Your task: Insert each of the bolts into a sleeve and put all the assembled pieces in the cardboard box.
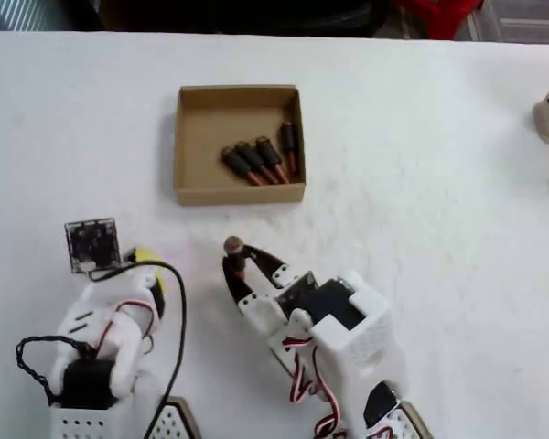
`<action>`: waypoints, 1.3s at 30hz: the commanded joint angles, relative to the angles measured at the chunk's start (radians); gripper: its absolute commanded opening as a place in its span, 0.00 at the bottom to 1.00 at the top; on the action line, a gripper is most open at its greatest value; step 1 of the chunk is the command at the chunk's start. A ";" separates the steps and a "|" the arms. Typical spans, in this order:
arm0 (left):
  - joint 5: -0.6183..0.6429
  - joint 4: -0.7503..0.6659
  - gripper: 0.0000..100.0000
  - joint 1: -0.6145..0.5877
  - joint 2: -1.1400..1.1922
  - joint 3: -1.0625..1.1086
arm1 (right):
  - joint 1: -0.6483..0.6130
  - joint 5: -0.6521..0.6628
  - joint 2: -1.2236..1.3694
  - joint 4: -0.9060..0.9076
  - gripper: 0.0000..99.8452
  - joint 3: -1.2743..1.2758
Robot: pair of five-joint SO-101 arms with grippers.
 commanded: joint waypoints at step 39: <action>-0.219 0.081 0.02 -0.203 0.005 0.098 | 0.329 -0.002 -1.550 2.057 0.02 -0.407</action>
